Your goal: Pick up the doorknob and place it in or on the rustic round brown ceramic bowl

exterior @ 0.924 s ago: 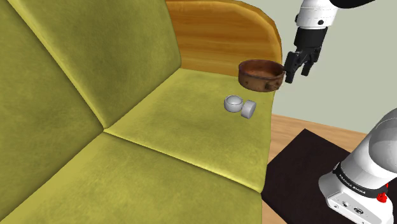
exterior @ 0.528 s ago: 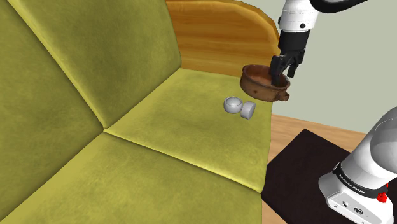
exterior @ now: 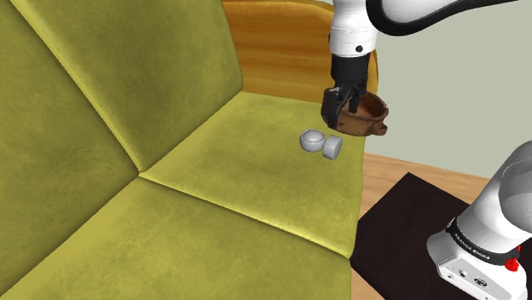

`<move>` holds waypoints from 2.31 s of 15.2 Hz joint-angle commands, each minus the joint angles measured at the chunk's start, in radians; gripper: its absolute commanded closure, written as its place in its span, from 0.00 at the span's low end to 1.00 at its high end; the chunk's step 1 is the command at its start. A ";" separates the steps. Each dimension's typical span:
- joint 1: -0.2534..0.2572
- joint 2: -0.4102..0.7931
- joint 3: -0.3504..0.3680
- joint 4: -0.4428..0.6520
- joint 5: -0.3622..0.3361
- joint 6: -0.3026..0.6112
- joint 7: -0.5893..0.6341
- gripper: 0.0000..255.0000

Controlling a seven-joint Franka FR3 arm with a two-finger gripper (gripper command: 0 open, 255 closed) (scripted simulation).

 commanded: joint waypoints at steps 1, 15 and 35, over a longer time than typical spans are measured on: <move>0.014 0.056 0.039 0.050 -0.007 0.007 0.024 0.00; 0.039 0.160 0.112 0.034 -0.030 0.122 0.068 0.00; 0.038 0.152 0.106 0.094 -0.030 0.055 0.064 1.00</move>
